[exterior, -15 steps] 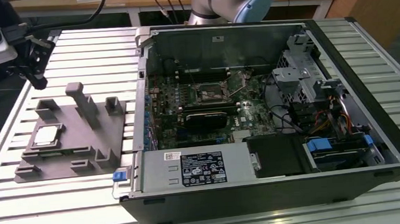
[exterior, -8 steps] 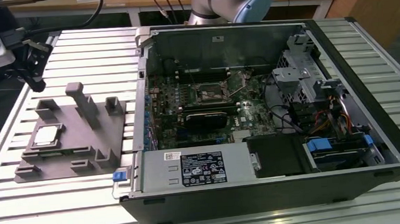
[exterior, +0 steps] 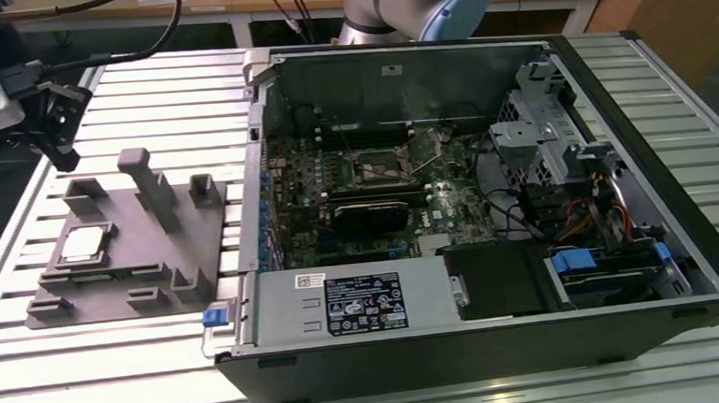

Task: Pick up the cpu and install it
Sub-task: 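Reach for the cpu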

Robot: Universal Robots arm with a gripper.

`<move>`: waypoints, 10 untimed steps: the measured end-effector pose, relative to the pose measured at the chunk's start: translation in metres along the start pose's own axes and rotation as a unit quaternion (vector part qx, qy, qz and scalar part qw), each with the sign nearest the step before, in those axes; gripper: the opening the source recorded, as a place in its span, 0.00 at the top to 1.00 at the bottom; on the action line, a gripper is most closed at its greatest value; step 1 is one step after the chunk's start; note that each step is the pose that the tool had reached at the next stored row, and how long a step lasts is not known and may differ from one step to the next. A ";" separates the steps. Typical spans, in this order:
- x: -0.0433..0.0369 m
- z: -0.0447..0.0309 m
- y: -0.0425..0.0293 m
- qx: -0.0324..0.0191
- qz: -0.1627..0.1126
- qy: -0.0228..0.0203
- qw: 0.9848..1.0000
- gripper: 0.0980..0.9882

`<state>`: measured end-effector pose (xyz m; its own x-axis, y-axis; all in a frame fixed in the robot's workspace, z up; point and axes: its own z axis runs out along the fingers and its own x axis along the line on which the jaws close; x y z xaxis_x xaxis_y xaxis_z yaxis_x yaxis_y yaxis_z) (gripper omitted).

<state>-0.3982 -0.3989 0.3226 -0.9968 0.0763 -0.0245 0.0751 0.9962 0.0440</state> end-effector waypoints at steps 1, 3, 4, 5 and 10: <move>0.0009 0.0011 -0.0001 0.000 0.000 0.000 1.000 0.99; 0.0024 0.0031 -0.0003 0.000 0.000 0.000 1.000 0.99; 0.0030 0.0040 -0.0004 0.000 0.000 0.000 1.000 0.99; 0.0035 0.0051 -0.0005 0.000 0.000 0.000 1.000 0.99; 0.0046 0.0073 -0.0007 0.000 0.000 0.000 1.000 0.99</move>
<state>-0.4027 -0.3989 0.3151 -0.9968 0.0762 -0.0242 0.0751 0.9962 0.0438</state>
